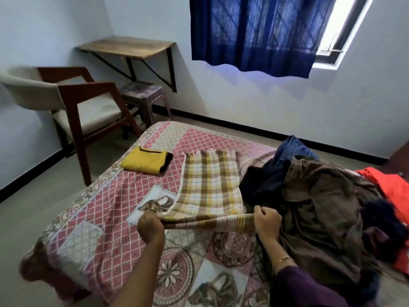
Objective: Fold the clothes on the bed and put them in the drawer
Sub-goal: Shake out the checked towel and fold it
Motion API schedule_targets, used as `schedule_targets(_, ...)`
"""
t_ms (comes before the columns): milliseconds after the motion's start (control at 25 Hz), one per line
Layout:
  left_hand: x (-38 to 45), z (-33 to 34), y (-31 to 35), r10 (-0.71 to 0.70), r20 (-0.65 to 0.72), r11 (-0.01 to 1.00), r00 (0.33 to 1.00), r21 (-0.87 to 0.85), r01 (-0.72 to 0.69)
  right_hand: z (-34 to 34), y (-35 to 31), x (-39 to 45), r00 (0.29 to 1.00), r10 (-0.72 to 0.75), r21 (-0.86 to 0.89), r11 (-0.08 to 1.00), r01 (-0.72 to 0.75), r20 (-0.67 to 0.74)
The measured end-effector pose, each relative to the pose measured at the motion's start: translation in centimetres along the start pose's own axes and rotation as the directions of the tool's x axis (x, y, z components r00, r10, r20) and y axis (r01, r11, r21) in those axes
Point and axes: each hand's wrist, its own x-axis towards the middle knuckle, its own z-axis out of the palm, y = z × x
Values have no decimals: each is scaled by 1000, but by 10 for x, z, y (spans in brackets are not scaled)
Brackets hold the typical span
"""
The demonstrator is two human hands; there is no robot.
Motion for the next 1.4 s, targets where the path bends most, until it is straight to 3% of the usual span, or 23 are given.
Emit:
schedule_targets(200,29,47,36,-30,83,992,996,-122,40,12,-22,52,996,-66,23,997,67,-57)
schedule_targets(400,95,129,82,-33,271,996,962,-74,55,55,-57,149,987,-155,26,987,156,-31)
schedule_targets(640,180,250,101,-49,466,993,884,-71,93,139,-61,267,959,-165,-157,966,204,229)
schedule_targets(800,227,328,96,-39,654,998,755,-13,63,189,-50,332,884,-29,-224,963,150,466)
schedule_targets(840,237,343,86,-47,679,999,732,37,30,202,-45,342,869,10,-238,963,124,494)
schedule_targets(920,250,357,54,-55,609,962,791,244,-121,230,-30,344,860,139,-267,964,-3,491)
schedule_targets(1000,249,351,9,-21,509,803,860,522,-290,252,-4,324,855,304,-340,926,-162,421)
schedule_targets(1080,242,338,-28,-61,481,686,875,656,-314,266,23,298,851,426,-383,874,-299,309)
schedule_targets(1240,235,330,-59,-42,425,486,904,800,-353,272,44,273,837,511,-378,827,-417,196)
schedule_targets(1280,234,330,-64,-53,408,482,911,810,-335,272,46,272,818,531,-338,828,-447,219)
schedule_targets(1400,225,332,-73,-109,444,603,890,741,-296,267,51,270,731,575,-166,814,-557,369)
